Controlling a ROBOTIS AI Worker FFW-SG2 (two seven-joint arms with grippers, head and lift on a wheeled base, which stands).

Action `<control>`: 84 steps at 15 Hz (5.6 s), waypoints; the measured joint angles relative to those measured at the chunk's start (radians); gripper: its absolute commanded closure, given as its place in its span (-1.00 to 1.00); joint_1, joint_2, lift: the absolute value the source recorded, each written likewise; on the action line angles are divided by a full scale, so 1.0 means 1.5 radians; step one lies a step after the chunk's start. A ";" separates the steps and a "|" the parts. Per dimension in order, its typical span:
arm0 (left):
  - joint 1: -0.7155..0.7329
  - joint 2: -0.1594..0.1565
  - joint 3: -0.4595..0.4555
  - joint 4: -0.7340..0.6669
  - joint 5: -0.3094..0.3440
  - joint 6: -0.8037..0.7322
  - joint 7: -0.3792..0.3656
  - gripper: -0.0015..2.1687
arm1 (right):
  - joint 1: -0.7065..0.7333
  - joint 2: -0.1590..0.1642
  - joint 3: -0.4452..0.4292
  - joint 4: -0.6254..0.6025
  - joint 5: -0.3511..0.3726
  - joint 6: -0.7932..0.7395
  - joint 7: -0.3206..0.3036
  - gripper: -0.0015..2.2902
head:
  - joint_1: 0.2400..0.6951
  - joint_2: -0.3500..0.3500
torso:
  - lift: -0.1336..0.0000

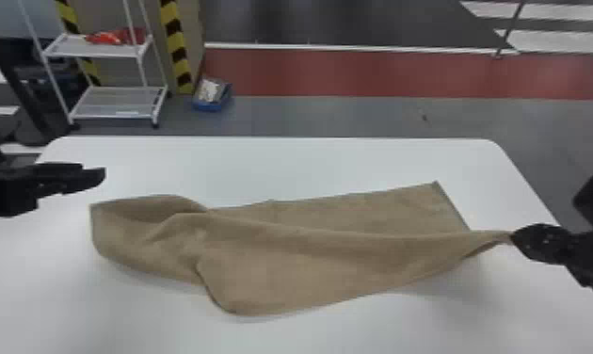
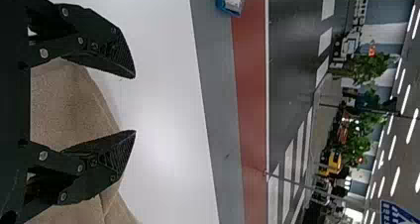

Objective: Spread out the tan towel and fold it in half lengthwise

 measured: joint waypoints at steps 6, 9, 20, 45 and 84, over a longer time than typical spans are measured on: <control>0.102 0.043 0.119 -0.010 0.062 -0.011 -0.045 -0.93 | 0.014 0.009 0.023 0.052 0.107 -0.026 -0.031 0.24 | 1.00 0.25 | -0.86; 0.162 0.045 0.104 -0.024 0.072 -0.046 -0.099 -0.93 | -0.008 0.009 0.025 0.097 0.149 -0.034 -0.062 0.24 | 1.00 0.07 | -0.86; 0.271 0.034 0.023 -0.092 0.088 -0.104 -0.108 -0.92 | -0.031 0.009 0.075 0.115 0.168 -0.027 -0.087 -0.98 | 1.00 -0.18 | -0.86; 0.263 -0.002 -0.086 -0.027 0.096 -0.138 -0.003 -0.79 | 0.025 0.009 0.058 0.102 0.154 -0.030 -0.089 -0.95 | 1.00 -0.42 | -0.86; 0.038 -0.081 -0.495 -0.186 -0.073 0.035 0.196 -0.82 | 0.159 0.009 0.061 0.044 0.149 -0.032 -0.117 -0.93 | 1.00 -1.00 | -0.86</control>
